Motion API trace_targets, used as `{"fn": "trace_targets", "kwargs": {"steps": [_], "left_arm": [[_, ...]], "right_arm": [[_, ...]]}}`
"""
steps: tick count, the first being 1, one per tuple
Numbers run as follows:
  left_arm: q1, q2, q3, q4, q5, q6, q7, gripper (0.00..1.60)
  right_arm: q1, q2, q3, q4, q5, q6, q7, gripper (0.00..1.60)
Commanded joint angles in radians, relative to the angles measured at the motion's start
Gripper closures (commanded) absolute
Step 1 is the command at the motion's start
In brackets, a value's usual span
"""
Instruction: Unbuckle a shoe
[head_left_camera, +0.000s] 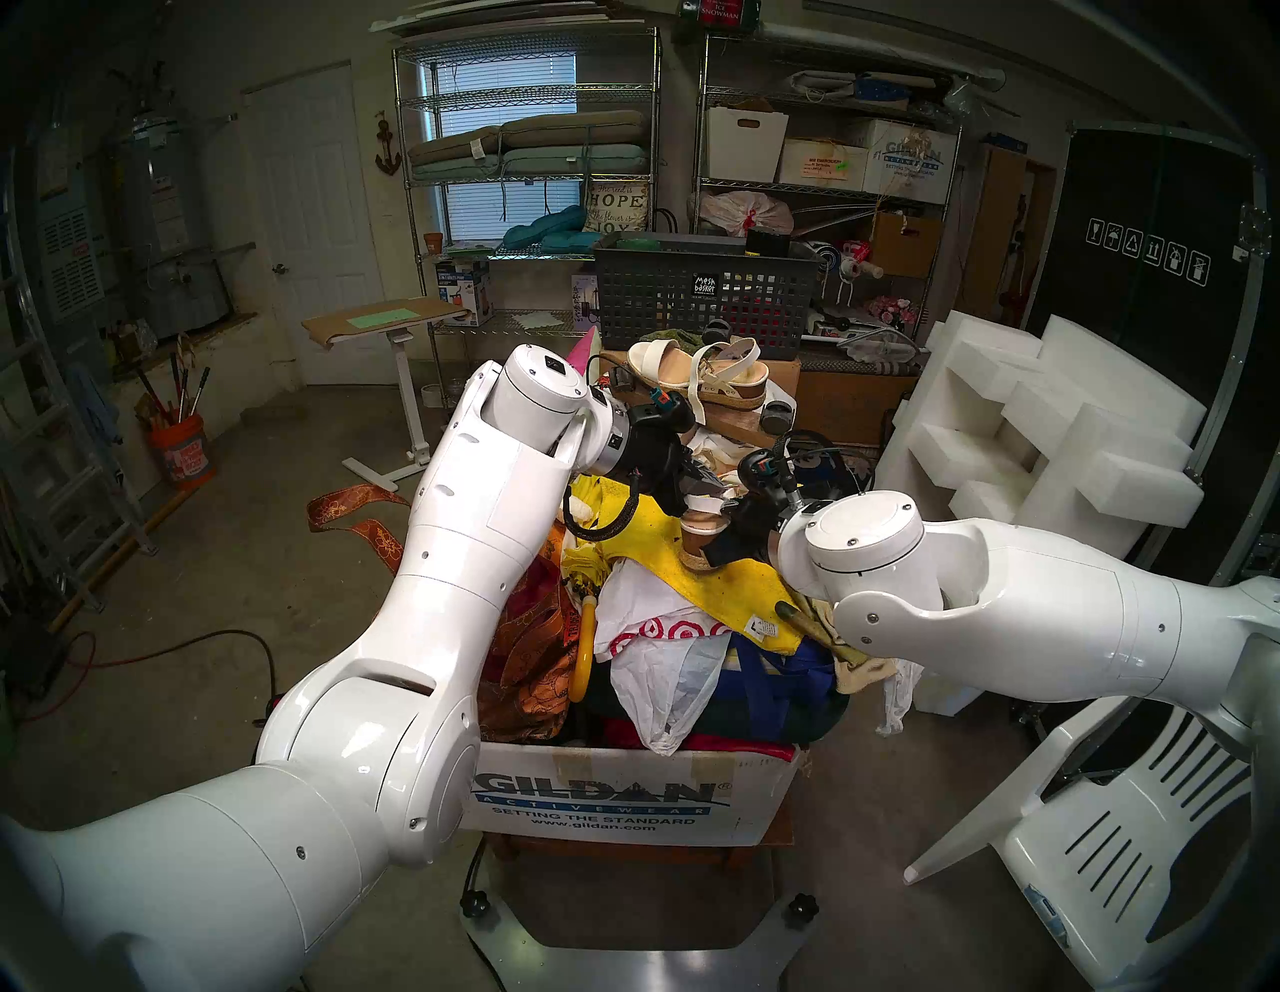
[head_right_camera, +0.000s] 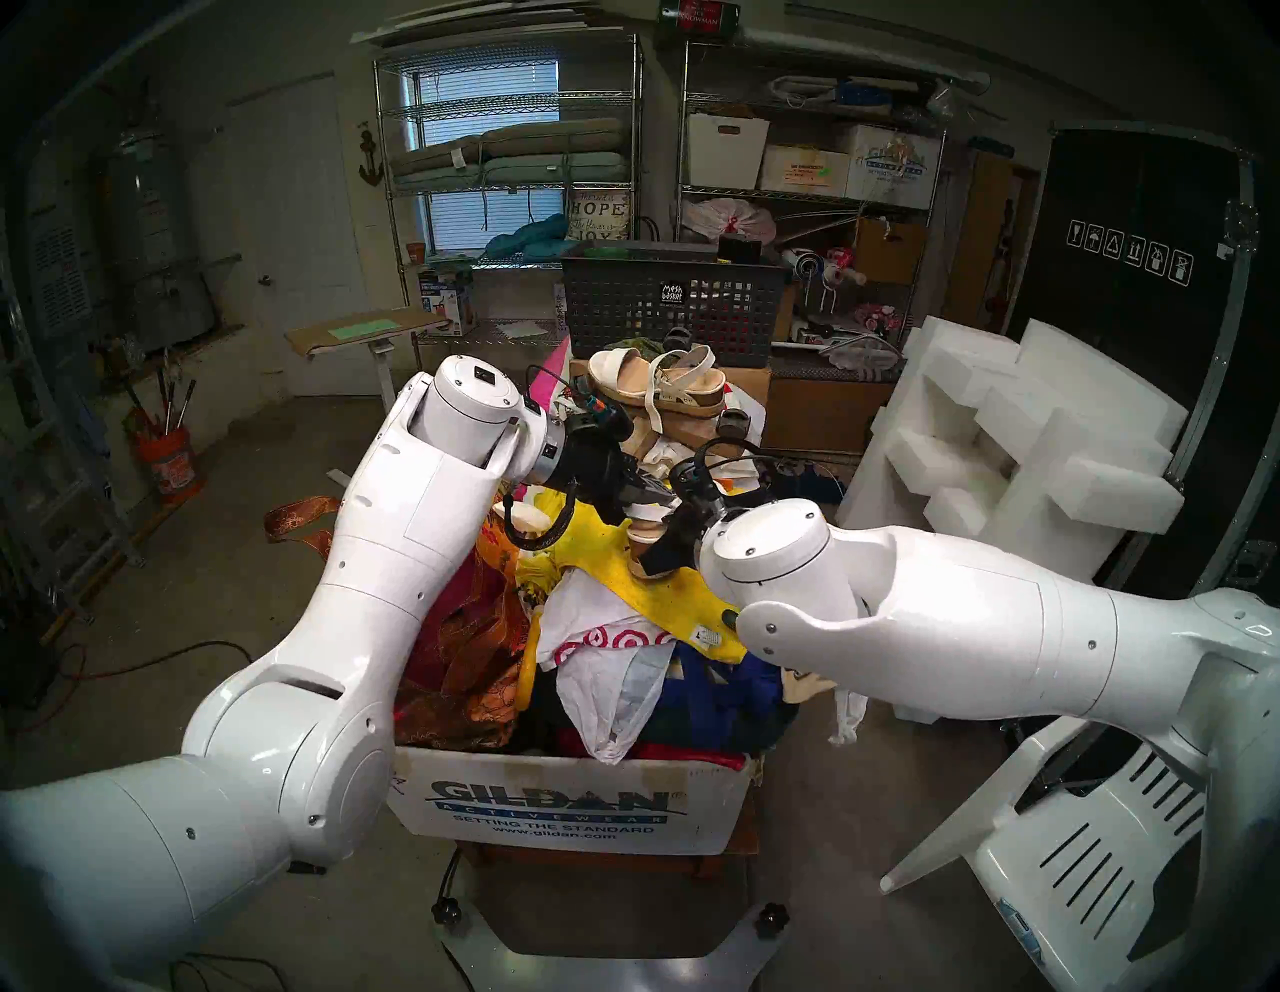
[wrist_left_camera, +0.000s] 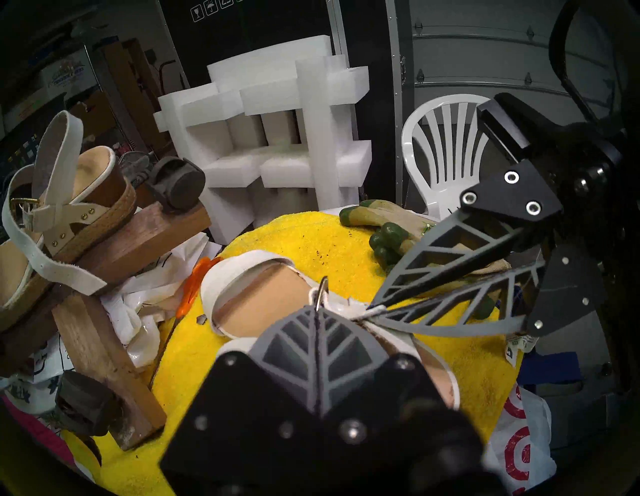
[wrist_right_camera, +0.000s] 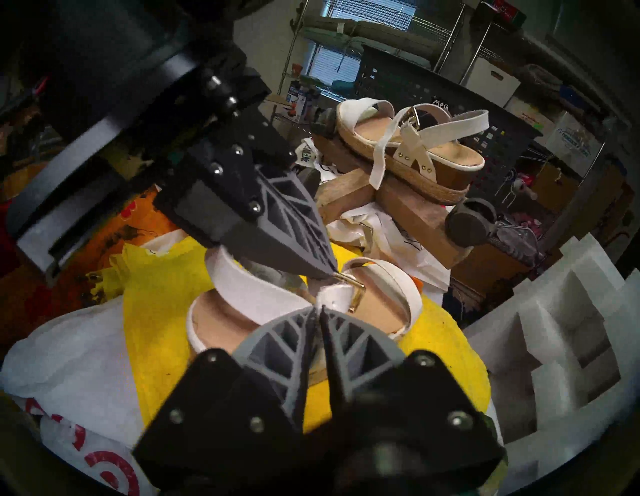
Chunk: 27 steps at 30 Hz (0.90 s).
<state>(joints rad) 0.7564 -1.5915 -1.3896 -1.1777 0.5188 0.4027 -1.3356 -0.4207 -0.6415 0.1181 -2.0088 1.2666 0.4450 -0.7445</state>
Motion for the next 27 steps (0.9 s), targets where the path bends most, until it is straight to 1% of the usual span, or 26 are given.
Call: {"fn": "trace_targets", "kwargs": {"steps": [1,3,7,8,14,18,19,20,21,22,24,27], "left_arm": [[-0.012,0.0,-0.004,-0.025,-0.001,0.003,-0.002,1.6],[-0.011,0.0,-0.004,-0.027,0.0,0.002,-0.002,1.6],[-0.011,-0.001,-0.005,-0.028,0.002,0.002,-0.002,1.6],[-0.01,-0.001,-0.004,-0.029,0.002,-0.001,-0.002,1.6],[-0.007,0.0,-0.004,-0.037,0.002,-0.004,-0.005,1.6],[-0.004,0.0,-0.004,-0.044,0.002,-0.001,-0.008,1.6],[-0.003,0.0,-0.004,-0.046,0.003,0.001,-0.008,1.6],[-0.002,0.0,-0.004,-0.048,0.003,0.001,-0.009,1.6],[-0.001,0.0,-0.005,-0.05,0.003,0.002,-0.009,1.6],[0.0,0.0,-0.005,-0.051,0.003,0.003,-0.009,1.6],[0.001,0.0,-0.005,-0.053,0.002,0.004,-0.011,1.6],[0.005,0.002,-0.004,-0.063,0.003,0.007,-0.015,1.6]], "right_arm": [[0.016,0.027,0.012,-0.016,0.016,0.019,0.011,0.95],[0.02,0.019,0.003,-0.013,0.012,0.047,-0.015,0.95],[0.016,0.013,0.002,-0.009,0.006,0.049,-0.022,0.89],[0.015,0.007,0.0,-0.007,-0.002,0.051,-0.038,0.91],[0.019,0.0,0.003,-0.001,-0.015,0.054,-0.044,0.88],[0.023,-0.008,0.007,0.008,-0.021,0.06,-0.042,0.78],[0.023,-0.011,0.008,0.011,-0.022,0.062,-0.043,0.61],[0.024,-0.013,0.009,0.013,-0.024,0.062,-0.043,0.58],[0.023,-0.015,0.009,0.015,-0.025,0.063,-0.044,0.63],[0.023,-0.016,0.01,0.016,-0.026,0.064,-0.045,0.71],[0.022,-0.017,0.01,0.02,-0.027,0.068,-0.045,0.79],[0.018,-0.015,0.01,0.021,-0.029,0.066,-0.047,0.82]]}}
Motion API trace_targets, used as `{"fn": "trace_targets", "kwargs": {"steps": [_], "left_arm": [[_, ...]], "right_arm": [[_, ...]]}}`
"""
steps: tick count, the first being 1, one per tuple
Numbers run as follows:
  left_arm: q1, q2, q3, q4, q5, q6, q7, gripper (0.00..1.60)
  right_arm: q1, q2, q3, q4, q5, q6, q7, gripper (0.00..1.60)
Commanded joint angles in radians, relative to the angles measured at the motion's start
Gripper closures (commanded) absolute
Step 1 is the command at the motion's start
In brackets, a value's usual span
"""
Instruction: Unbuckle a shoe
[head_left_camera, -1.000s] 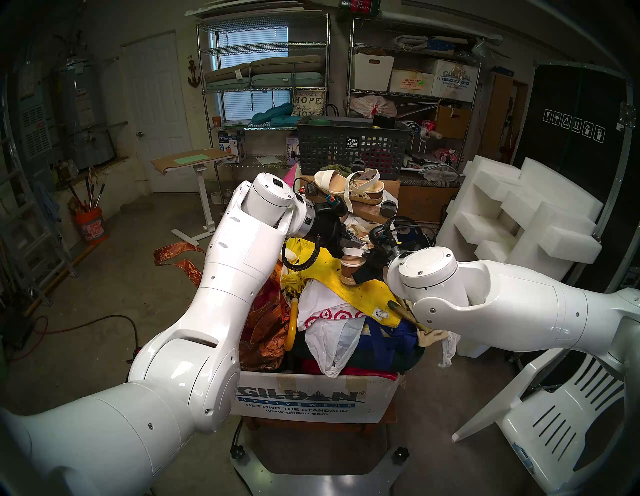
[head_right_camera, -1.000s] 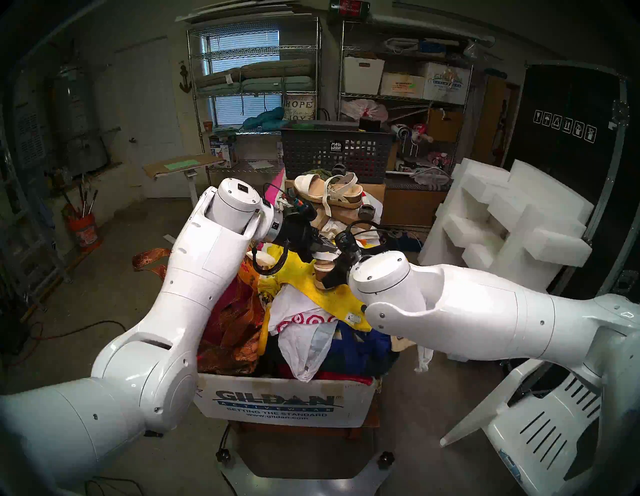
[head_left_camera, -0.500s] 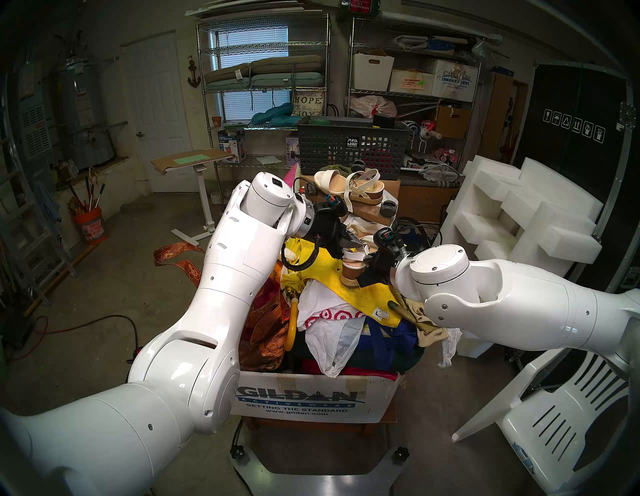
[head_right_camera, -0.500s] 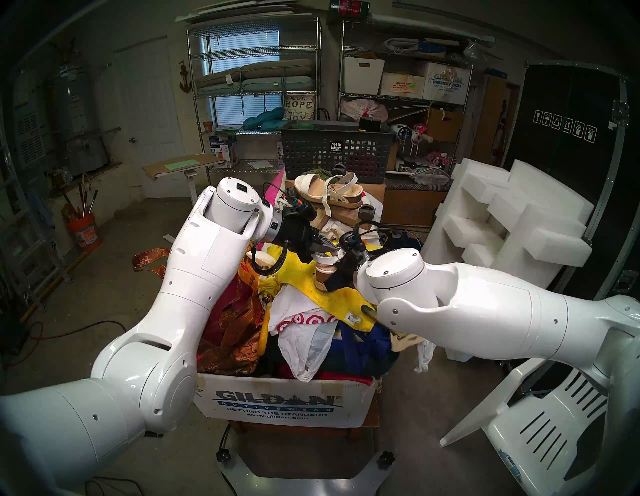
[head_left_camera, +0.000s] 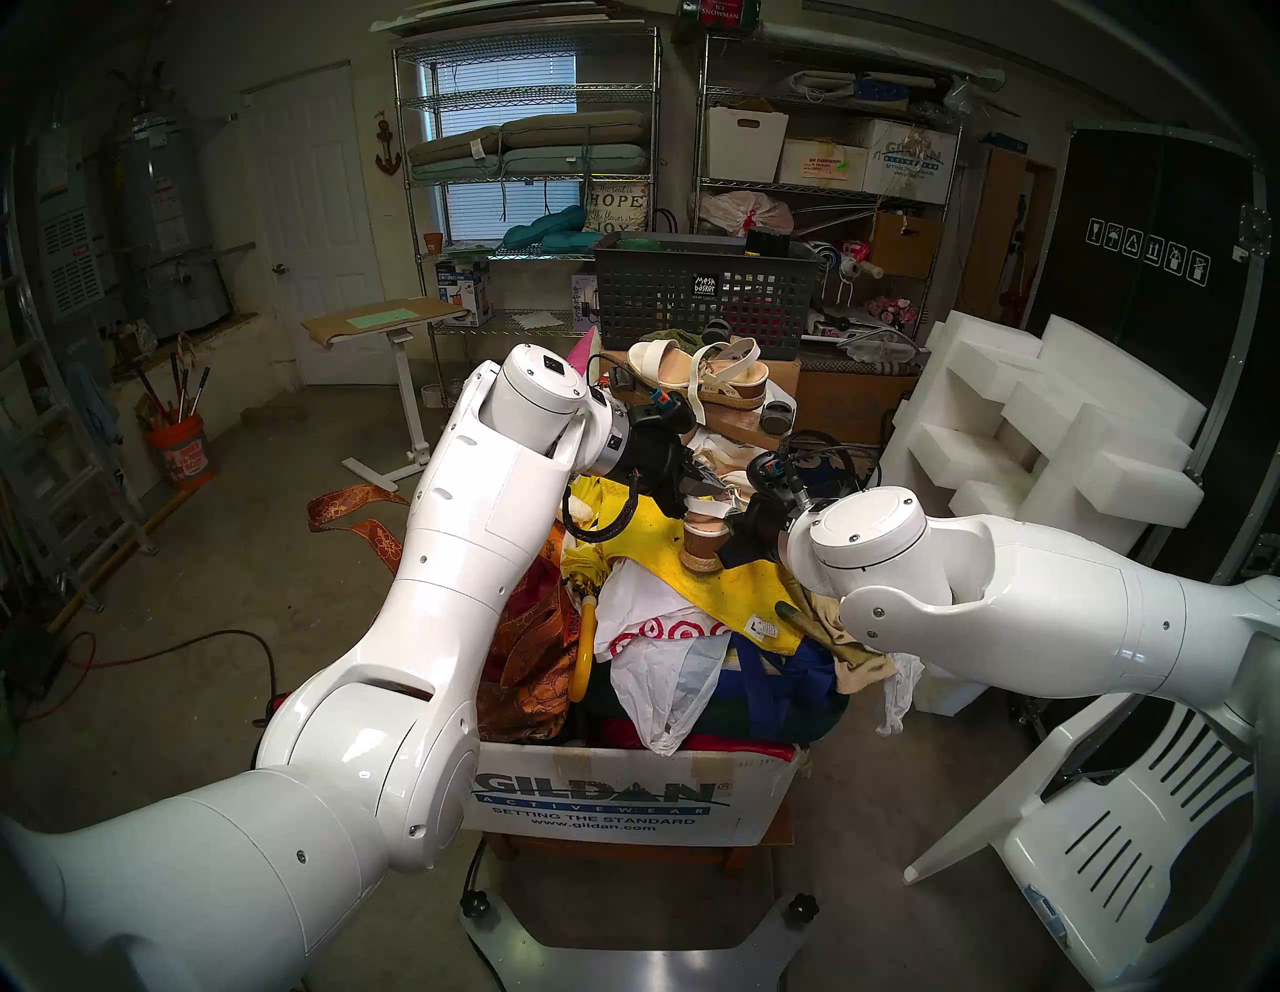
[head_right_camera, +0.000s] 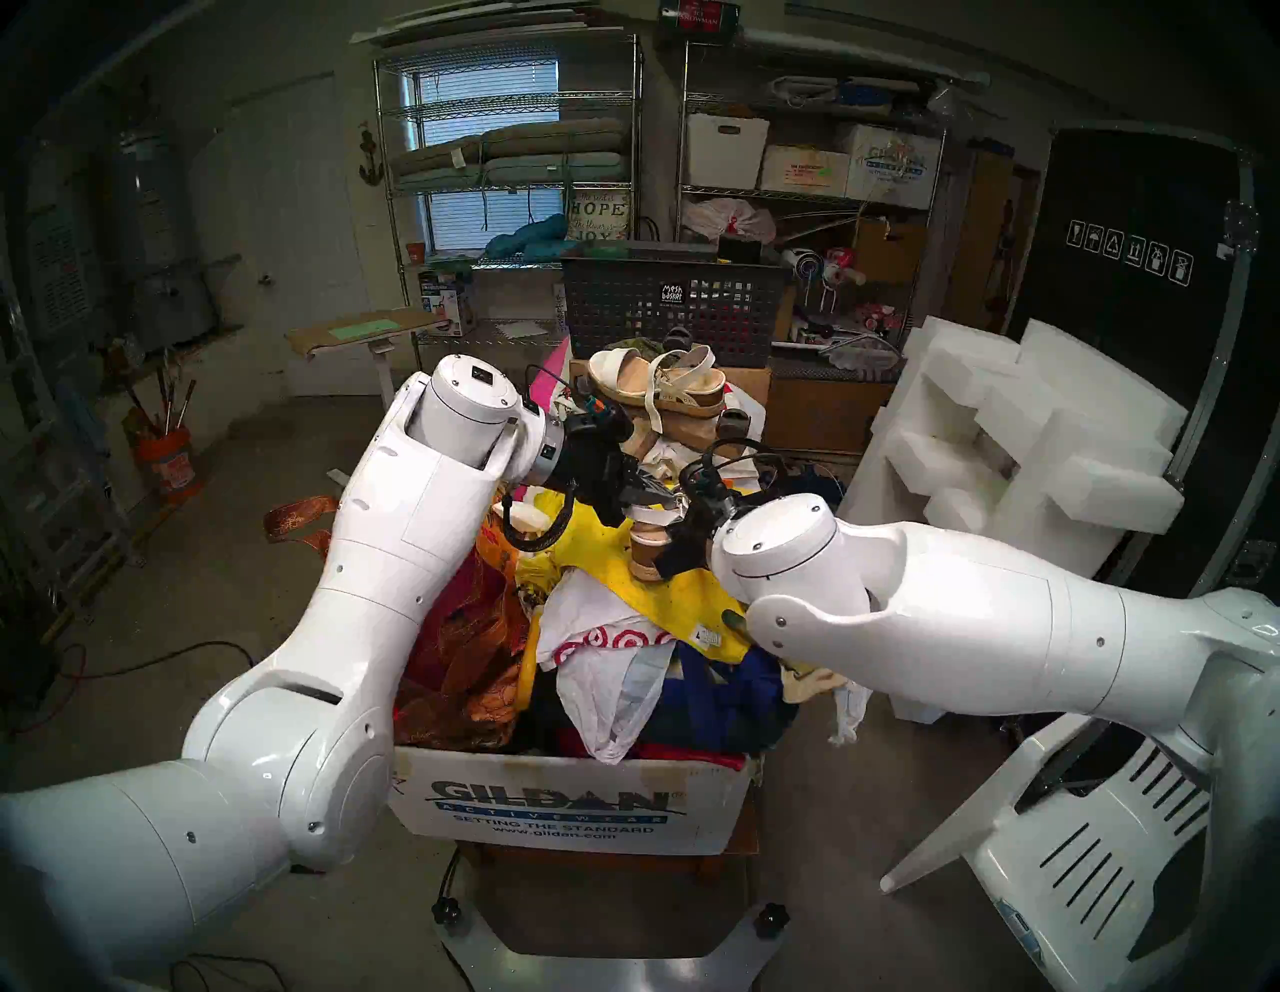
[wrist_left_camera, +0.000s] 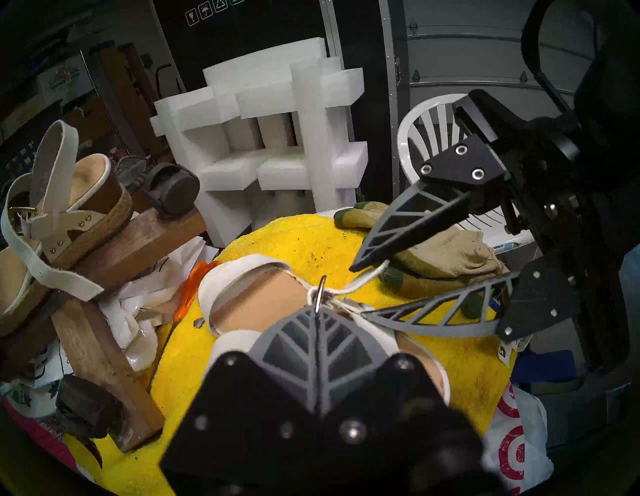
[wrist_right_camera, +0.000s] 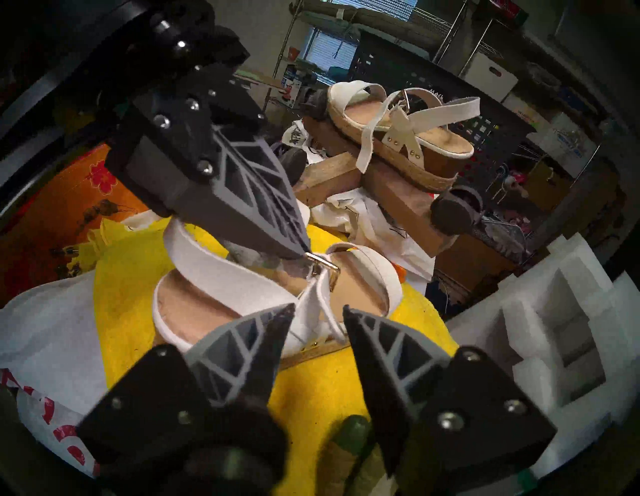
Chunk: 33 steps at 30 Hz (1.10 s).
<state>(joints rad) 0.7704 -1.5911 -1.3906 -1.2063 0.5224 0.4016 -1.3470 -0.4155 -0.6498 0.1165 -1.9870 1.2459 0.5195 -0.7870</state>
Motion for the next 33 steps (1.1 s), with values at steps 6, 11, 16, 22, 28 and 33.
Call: {"fn": "trace_targets", "kwargs": {"steps": [6,11,16,22,28,33], "left_arm": [[-0.006,0.003,-0.002,-0.042,0.002,0.015,-0.007,1.6],[0.001,0.002,-0.007,-0.051,0.001,0.022,-0.004,1.6],[0.007,0.001,-0.01,-0.066,0.001,0.057,-0.017,1.6],[0.014,0.0,-0.012,-0.09,-0.002,0.103,-0.048,1.6],[0.041,0.012,0.015,-0.138,-0.015,0.127,-0.059,1.6],[0.046,0.013,0.026,-0.146,-0.023,0.137,-0.046,1.6]], "right_arm": [[0.007,-0.001,0.011,-0.004,-0.006,-0.008,-0.014,0.87],[0.006,-0.009,0.008,0.003,-0.007,0.001,-0.03,1.22],[0.007,-0.01,0.008,0.008,-0.011,-0.002,-0.033,1.6],[0.011,-0.022,0.011,0.024,-0.021,-0.013,-0.028,1.6],[0.028,-0.032,0.011,0.038,-0.041,-0.008,0.006,1.6],[0.028,-0.035,0.011,0.04,-0.046,-0.012,0.024,1.6]]}}
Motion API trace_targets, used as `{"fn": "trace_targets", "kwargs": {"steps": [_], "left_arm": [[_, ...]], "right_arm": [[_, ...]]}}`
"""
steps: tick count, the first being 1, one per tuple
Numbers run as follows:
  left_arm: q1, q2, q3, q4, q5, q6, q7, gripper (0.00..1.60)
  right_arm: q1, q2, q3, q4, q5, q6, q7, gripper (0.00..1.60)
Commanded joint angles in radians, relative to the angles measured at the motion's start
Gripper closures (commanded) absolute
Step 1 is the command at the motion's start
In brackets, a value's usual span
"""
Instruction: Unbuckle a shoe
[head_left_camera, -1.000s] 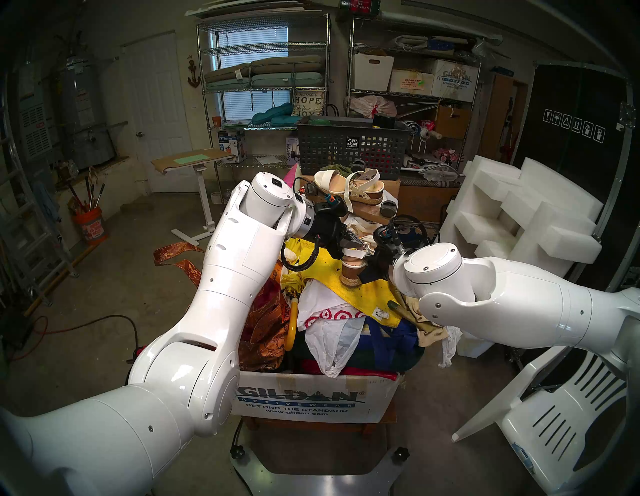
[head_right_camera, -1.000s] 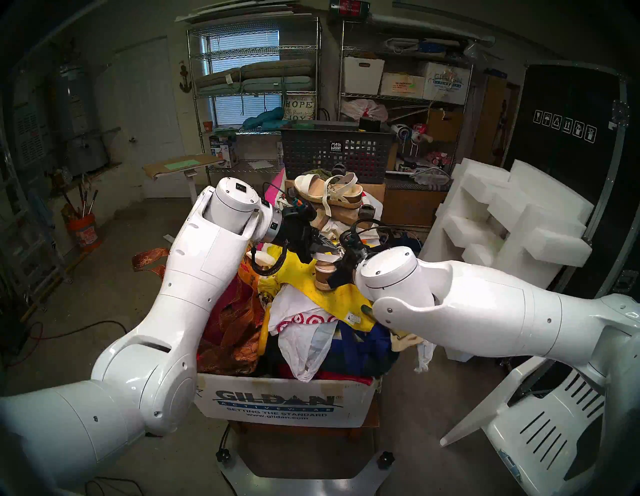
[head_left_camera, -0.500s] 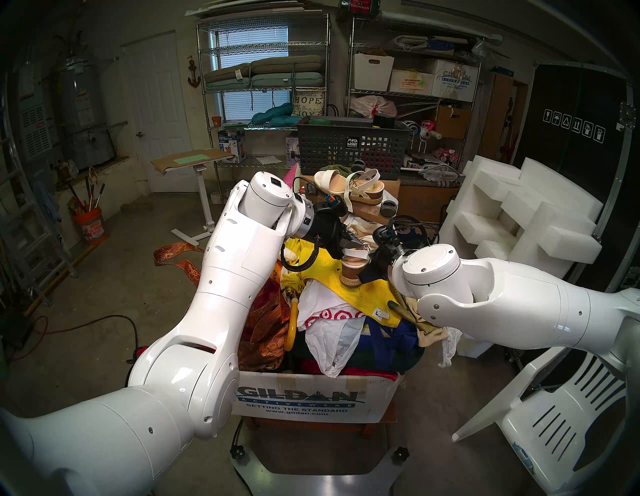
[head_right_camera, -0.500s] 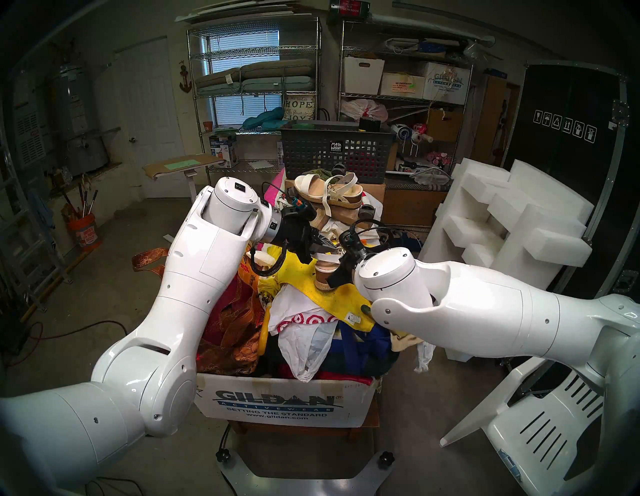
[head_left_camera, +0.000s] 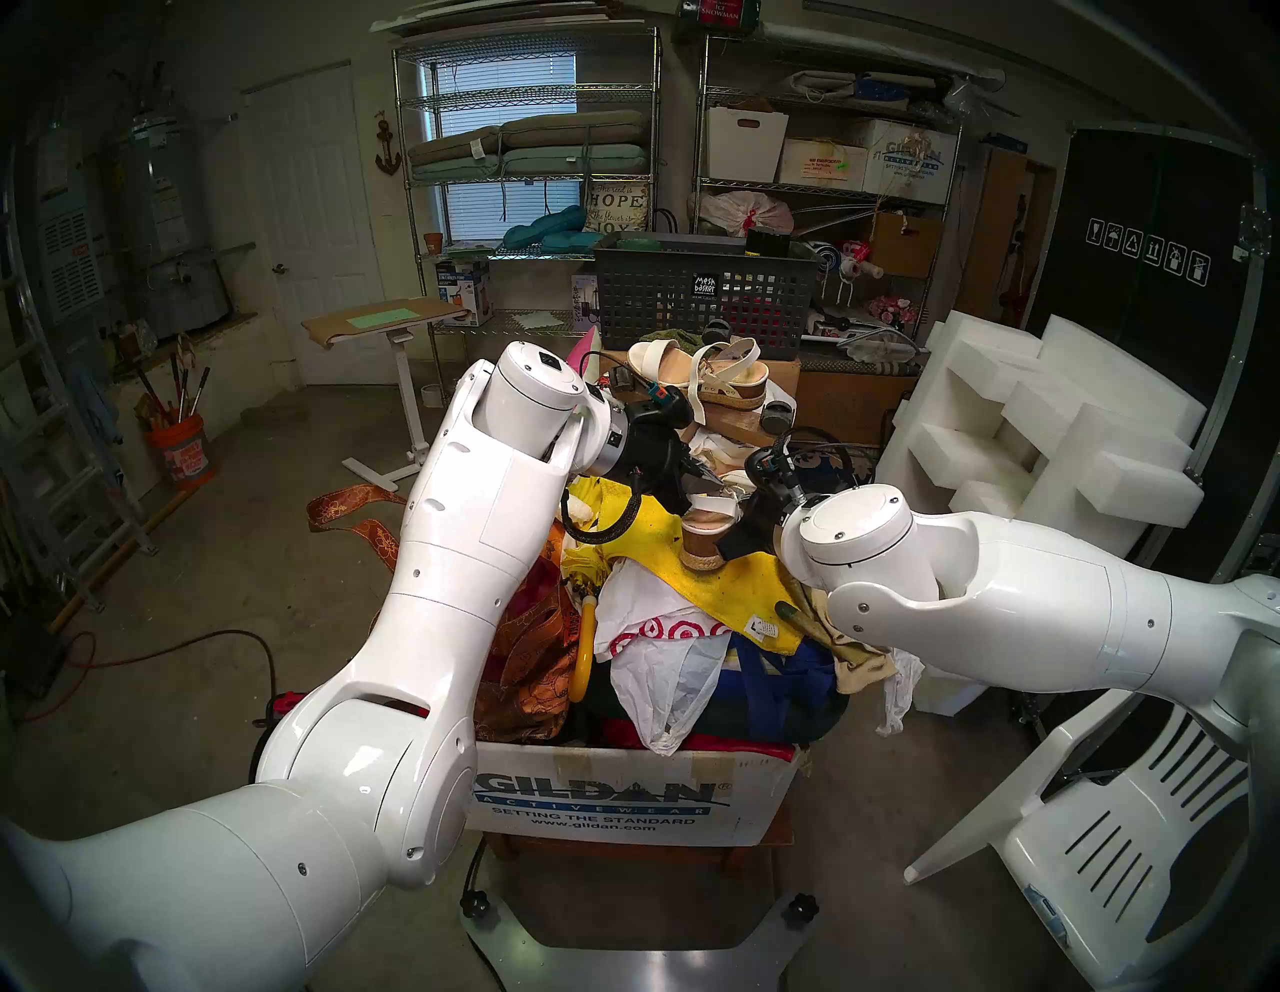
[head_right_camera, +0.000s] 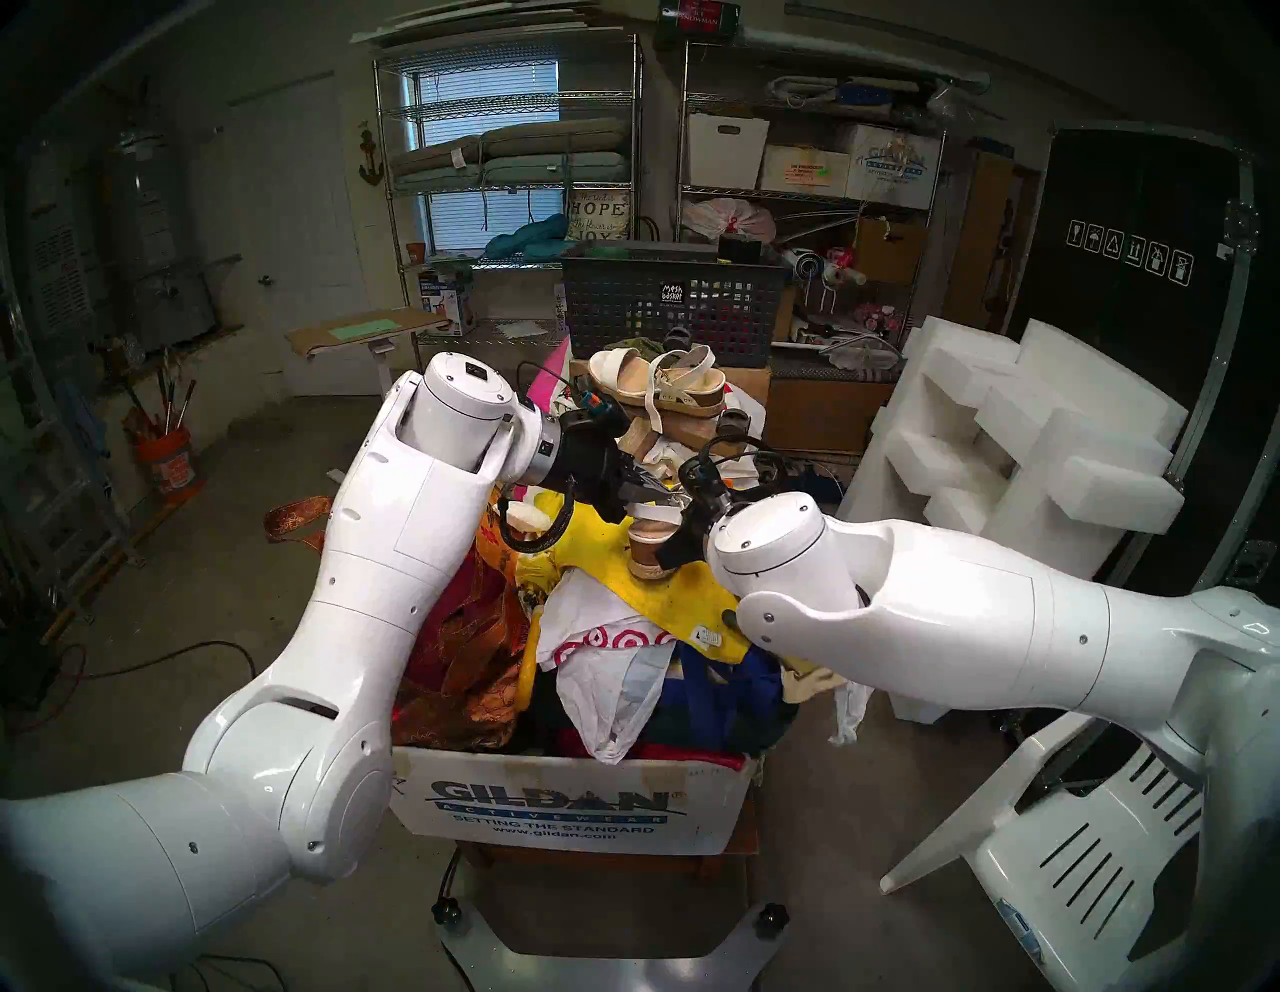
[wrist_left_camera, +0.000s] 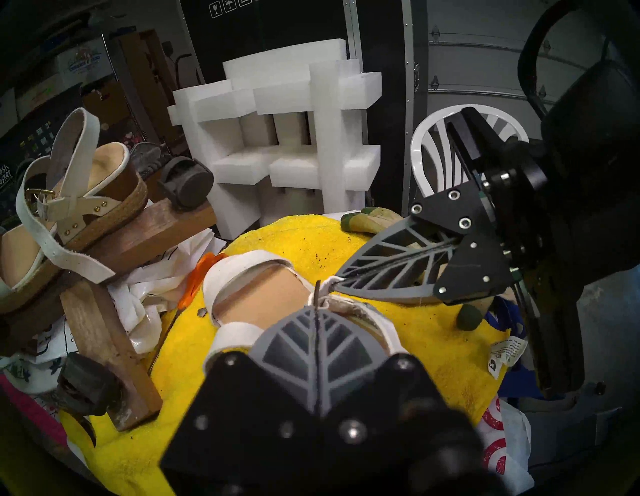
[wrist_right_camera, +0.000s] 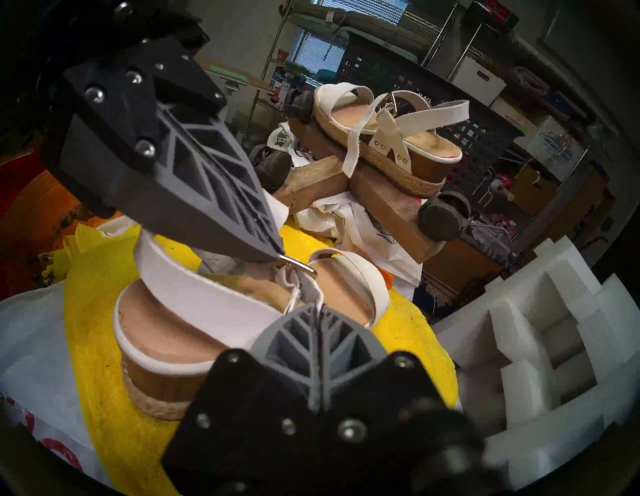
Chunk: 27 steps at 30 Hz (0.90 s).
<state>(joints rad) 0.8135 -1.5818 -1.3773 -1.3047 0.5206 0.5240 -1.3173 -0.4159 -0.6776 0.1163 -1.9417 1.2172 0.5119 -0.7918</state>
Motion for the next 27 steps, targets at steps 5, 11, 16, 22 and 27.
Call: {"fn": "trace_targets", "kwargs": {"steps": [5,11,16,22,27], "left_arm": [[0.0,0.01,0.032,-0.044,-0.027,0.017,-0.053,1.6],[-0.004,0.016,0.048,-0.039,-0.047,0.018,-0.054,1.6],[-0.002,0.023,0.059,-0.048,-0.059,0.026,-0.051,1.6],[0.005,0.041,0.073,-0.063,-0.071,0.031,-0.046,1.6],[-0.001,0.054,0.077,-0.047,-0.085,0.027,-0.028,1.6]], "right_arm": [[0.027,-0.001,0.01,-0.008,-0.028,-0.008,0.053,1.6],[0.032,0.004,0.001,-0.011,-0.045,0.011,0.081,1.6],[0.037,0.003,0.0,0.001,-0.056,0.021,0.082,1.6],[0.043,-0.001,0.005,0.005,-0.068,0.034,0.084,1.6],[0.036,0.011,0.014,-0.008,-0.064,0.039,0.062,1.6]]}}
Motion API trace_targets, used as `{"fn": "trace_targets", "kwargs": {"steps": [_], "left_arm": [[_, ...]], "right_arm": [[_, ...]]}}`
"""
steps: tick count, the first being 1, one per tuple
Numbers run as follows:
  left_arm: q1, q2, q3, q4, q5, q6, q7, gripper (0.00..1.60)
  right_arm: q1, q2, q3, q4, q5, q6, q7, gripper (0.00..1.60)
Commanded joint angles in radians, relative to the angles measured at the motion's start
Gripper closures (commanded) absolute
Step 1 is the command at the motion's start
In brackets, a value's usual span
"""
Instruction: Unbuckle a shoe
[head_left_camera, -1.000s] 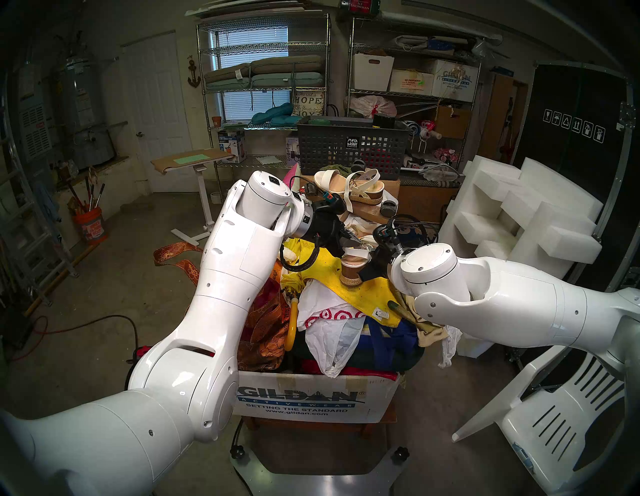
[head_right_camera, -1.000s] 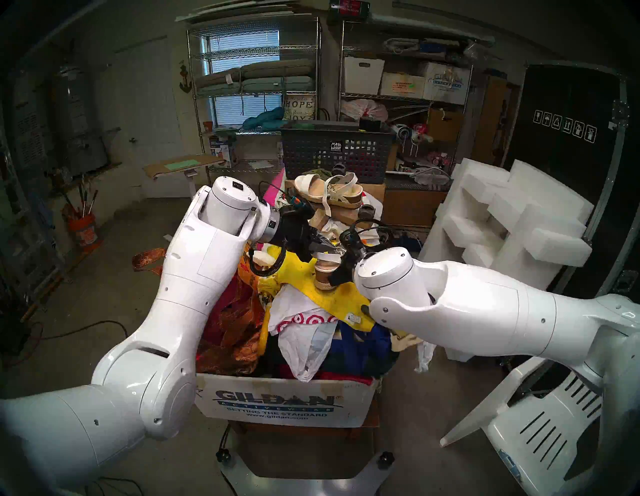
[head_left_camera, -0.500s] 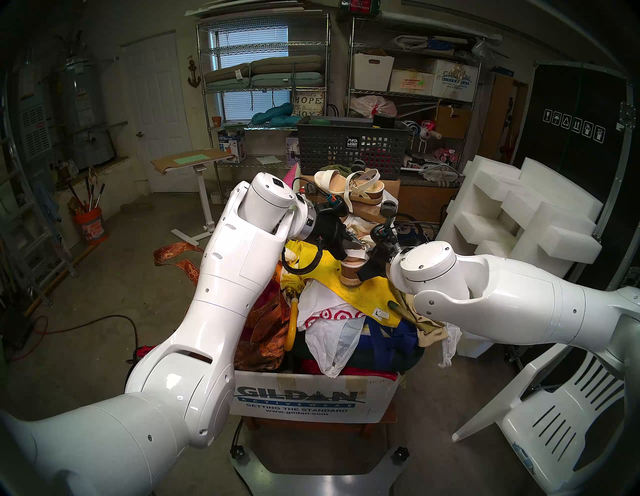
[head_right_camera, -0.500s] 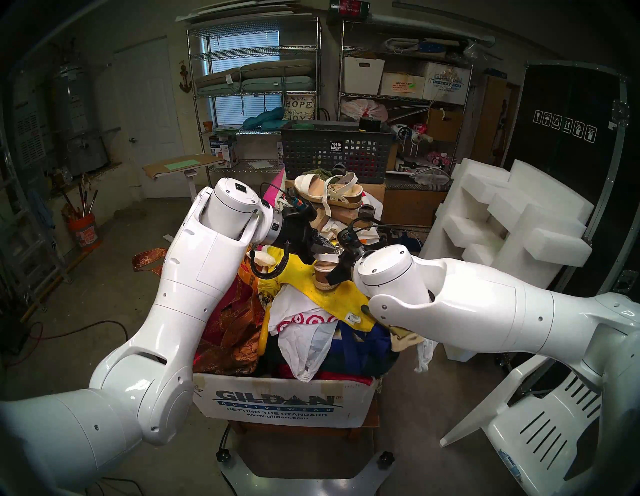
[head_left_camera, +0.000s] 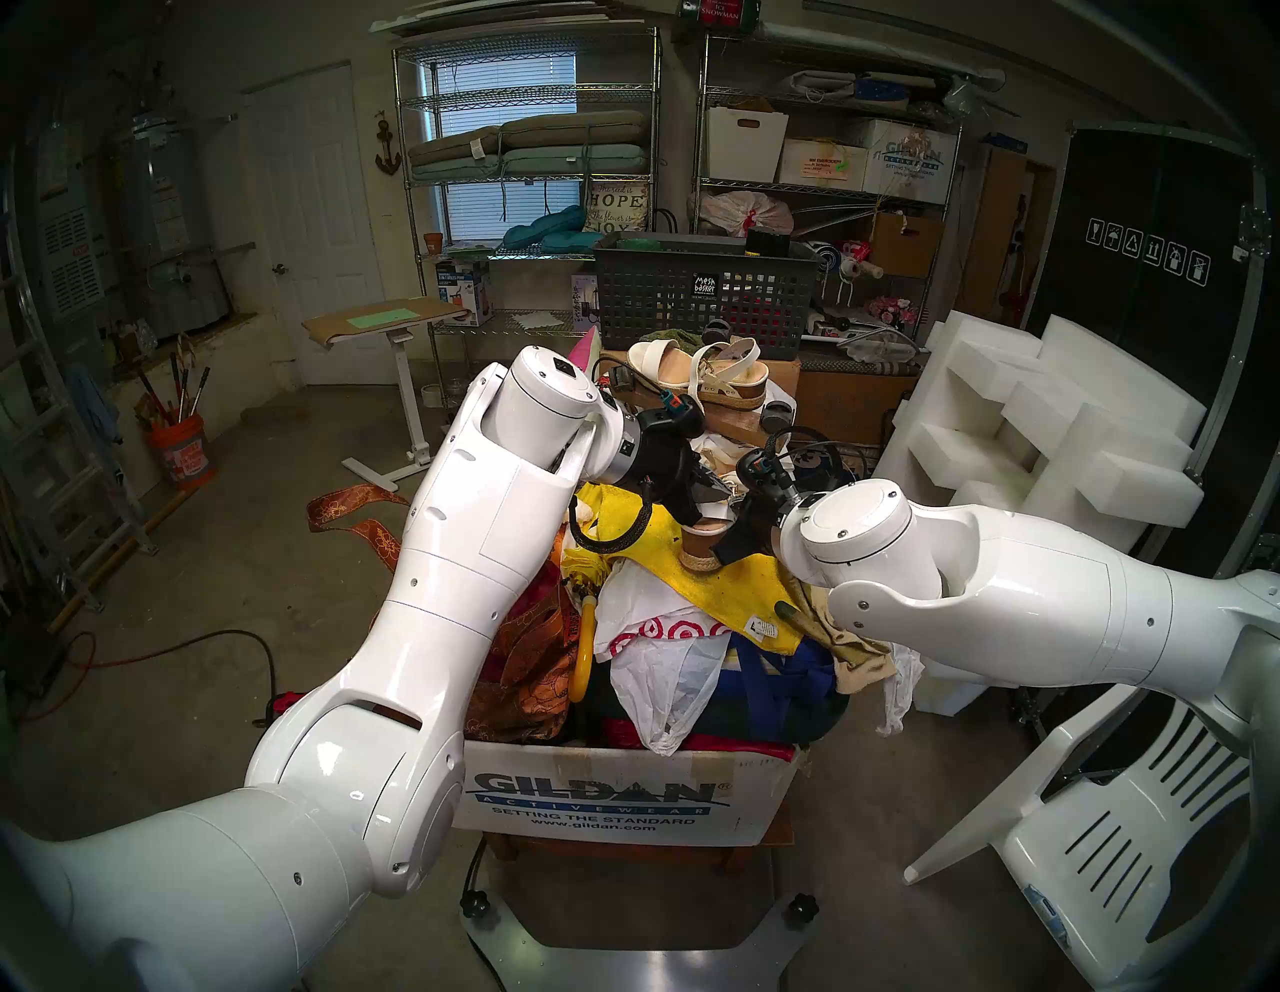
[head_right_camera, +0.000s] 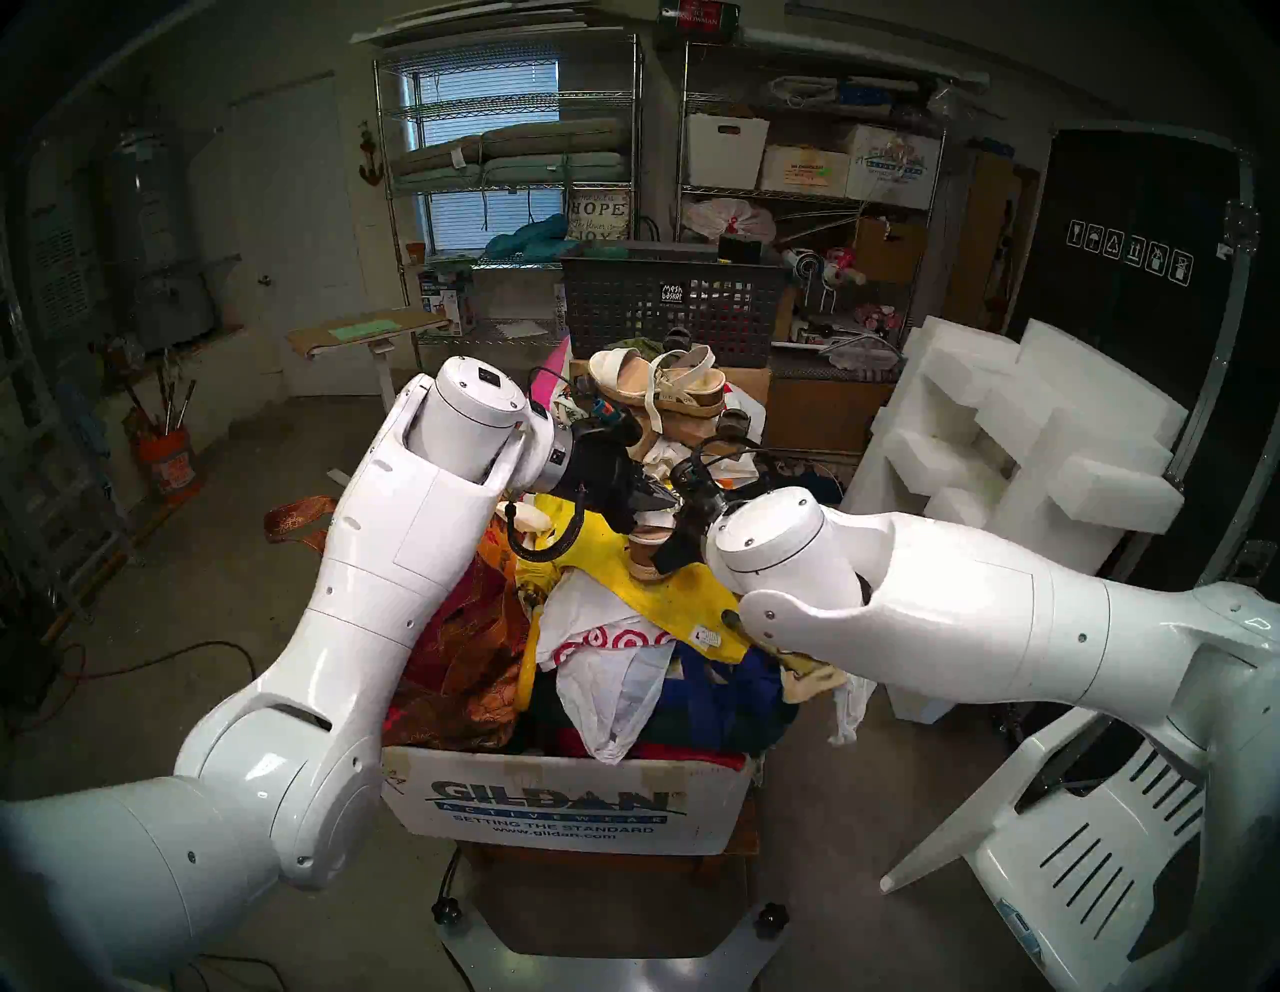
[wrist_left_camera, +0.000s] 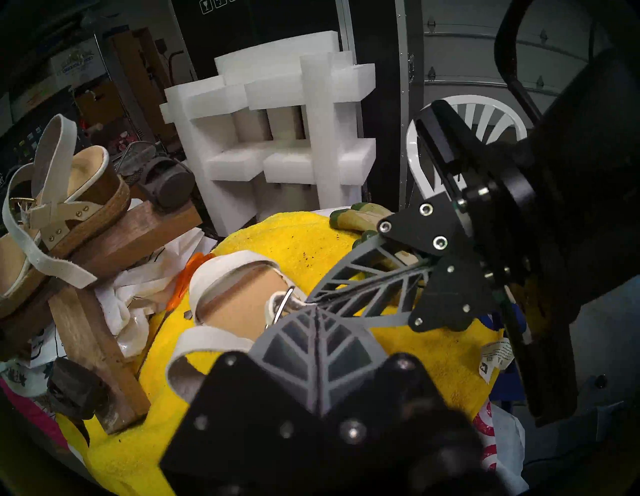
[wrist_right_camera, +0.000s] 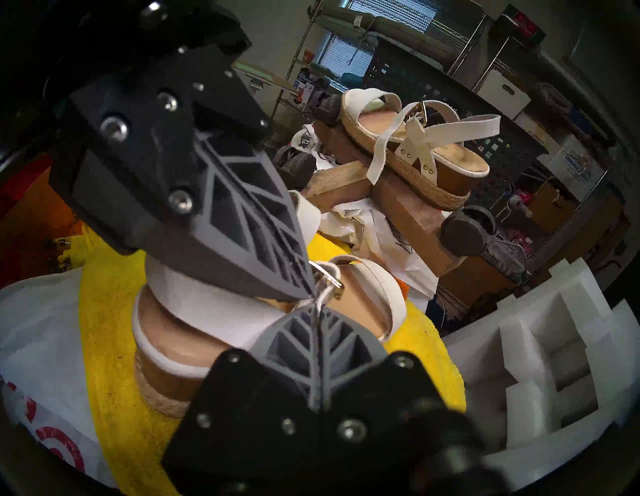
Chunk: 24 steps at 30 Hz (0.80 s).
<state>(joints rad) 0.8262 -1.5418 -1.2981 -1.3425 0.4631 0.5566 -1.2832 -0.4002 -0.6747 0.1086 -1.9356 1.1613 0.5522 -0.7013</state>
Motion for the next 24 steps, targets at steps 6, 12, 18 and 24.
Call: {"fn": "trace_targets", "kwargs": {"steps": [6,12,18,24], "left_arm": [[-0.016,0.024,0.005,-0.008,-0.038,-0.022,-0.041,1.6],[-0.042,-0.001,-0.017,0.035,-0.047,-0.036,0.017,1.6],[-0.066,-0.017,-0.029,0.065,-0.054,-0.046,0.023,1.12],[-0.065,-0.016,-0.03,0.056,-0.059,-0.048,0.013,1.1]], "right_arm": [[0.021,0.007,0.025,-0.011,-0.007,0.0,-0.024,1.6],[0.015,0.007,0.023,-0.017,-0.002,-0.001,-0.024,1.6],[0.011,0.011,0.021,-0.025,0.003,0.002,-0.026,1.6],[0.01,0.013,0.021,-0.029,0.003,0.0,-0.023,1.6]]}}
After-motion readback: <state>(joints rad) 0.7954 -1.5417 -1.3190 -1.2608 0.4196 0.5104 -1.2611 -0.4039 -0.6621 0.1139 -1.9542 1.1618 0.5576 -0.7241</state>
